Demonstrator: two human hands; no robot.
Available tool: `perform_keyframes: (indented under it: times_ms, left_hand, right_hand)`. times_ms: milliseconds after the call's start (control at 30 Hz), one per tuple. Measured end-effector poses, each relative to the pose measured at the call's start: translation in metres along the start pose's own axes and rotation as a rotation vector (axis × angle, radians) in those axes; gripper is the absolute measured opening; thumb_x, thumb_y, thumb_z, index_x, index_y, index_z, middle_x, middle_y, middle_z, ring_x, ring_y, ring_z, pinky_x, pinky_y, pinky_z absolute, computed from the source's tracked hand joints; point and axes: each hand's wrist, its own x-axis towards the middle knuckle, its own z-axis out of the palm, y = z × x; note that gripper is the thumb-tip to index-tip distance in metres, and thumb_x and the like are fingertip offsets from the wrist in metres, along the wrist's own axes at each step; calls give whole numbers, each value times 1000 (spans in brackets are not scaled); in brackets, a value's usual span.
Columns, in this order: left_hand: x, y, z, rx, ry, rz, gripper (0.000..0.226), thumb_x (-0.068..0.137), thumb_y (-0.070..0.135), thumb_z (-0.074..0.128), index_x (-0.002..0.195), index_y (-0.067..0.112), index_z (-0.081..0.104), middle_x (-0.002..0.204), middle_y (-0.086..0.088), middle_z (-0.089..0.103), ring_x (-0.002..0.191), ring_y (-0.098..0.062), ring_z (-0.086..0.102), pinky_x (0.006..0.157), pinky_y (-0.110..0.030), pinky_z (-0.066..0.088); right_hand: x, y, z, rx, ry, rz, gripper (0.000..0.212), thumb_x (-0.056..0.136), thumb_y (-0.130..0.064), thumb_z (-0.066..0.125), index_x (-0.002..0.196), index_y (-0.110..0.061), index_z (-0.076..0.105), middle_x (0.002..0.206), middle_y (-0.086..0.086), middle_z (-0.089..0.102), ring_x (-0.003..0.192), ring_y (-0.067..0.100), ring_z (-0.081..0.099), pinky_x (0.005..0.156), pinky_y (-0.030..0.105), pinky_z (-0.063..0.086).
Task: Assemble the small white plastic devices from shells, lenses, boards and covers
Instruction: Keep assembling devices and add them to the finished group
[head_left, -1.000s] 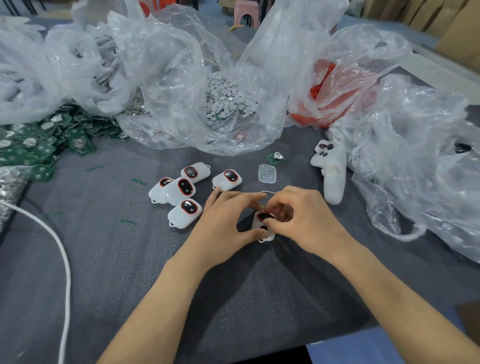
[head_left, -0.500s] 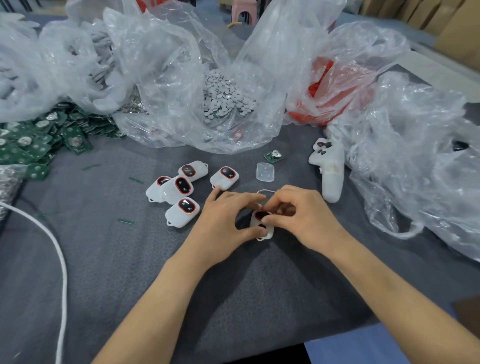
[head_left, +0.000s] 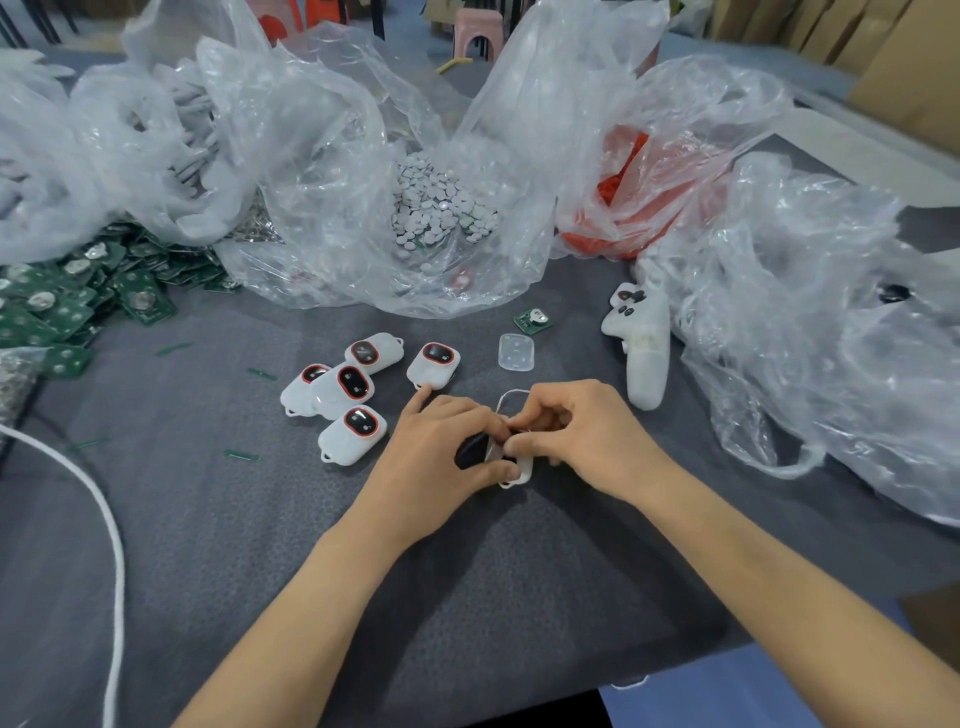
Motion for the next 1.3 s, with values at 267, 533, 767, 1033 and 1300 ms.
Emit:
perform_keyframes:
  times_ms: [267, 533, 767, 1033, 1300]
  left_hand:
    - [-1, 2, 0, -4, 46, 20, 22, 72, 33, 81, 88, 23, 71, 102, 14, 68, 99, -6, 54, 105, -43, 34]
    - [-4, 1, -3, -67, 22, 3, 23, 73, 28, 80, 95, 27, 73, 102, 18, 69, 100, 0, 52, 86, -19, 42]
    - [-6, 4, -5, -73, -18, -74, 31, 74, 28, 80, 103, 29, 69, 99, 9, 62, 93, 0, 56, 83, -12, 40]
    - [-6, 7, -6, 12, -45, -1, 52, 78, 26, 77, 128, 27, 60, 100, 26, 62, 99, -8, 52, 80, -10, 34]
    - [-5, 5, -5, 58, -106, 44, 42, 83, 25, 72, 122, 12, 65, 117, -1, 65, 101, -22, 55, 86, -17, 35]
  right_hand:
    - [8, 0, -19, 177, -239, 77, 13, 78, 1, 74, 85, -9, 73, 75, 17, 70, 55, 12, 58, 51, 20, 49]
    - [24, -3, -31, 34, -382, 66, 14, 79, -3, 74, 85, -14, 71, 53, -7, 54, 43, 11, 51, 42, 20, 43]
    - [29, 0, -30, 52, -441, 55, 17, 79, 0, 73, 81, -14, 64, 61, -2, 61, 44, 17, 57, 45, 23, 49]
    - [70, -27, -32, -191, -756, 300, 24, 76, 4, 74, 80, -8, 54, 66, 8, 65, 49, 14, 64, 47, 19, 51]
    - [102, -61, -11, -729, -921, 344, 19, 68, -12, 84, 73, -11, 66, 56, 0, 68, 52, 9, 67, 48, 17, 50]
